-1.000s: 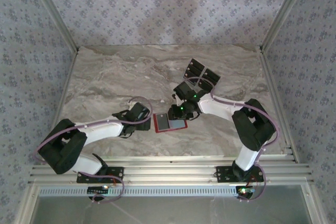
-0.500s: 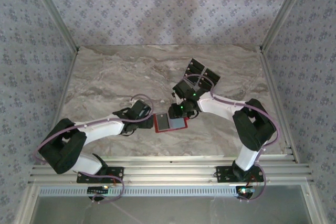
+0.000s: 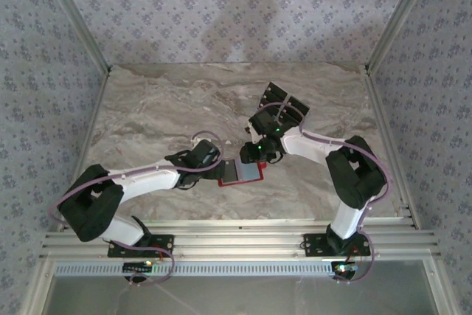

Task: Put the credit cards into the card holder

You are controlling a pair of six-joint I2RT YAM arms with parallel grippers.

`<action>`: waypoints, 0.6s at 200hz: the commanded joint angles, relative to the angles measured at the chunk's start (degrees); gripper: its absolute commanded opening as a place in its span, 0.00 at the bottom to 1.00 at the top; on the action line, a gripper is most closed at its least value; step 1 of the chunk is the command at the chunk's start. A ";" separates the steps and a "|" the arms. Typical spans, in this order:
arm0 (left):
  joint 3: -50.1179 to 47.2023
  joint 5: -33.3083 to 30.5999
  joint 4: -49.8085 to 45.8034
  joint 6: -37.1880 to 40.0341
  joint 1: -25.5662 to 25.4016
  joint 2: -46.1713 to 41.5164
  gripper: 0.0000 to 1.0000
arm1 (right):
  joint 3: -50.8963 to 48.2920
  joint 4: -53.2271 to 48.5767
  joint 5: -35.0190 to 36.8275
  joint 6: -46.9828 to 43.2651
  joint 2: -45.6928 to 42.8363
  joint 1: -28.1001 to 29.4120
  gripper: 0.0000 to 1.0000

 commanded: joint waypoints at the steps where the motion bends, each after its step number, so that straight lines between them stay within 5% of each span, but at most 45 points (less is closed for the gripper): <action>1: 1.34 -0.53 -0.23 -0.83 -0.46 0.30 1.00 | 0.45 0.52 -1.60 -0.83 2.03 0.34 0.44; 120: -3.42 0.96 2.39 -4.07 -2.77 -6.09 1.00 | -1.79 6.57 -3.54 7.56 4.79 4.49 0.44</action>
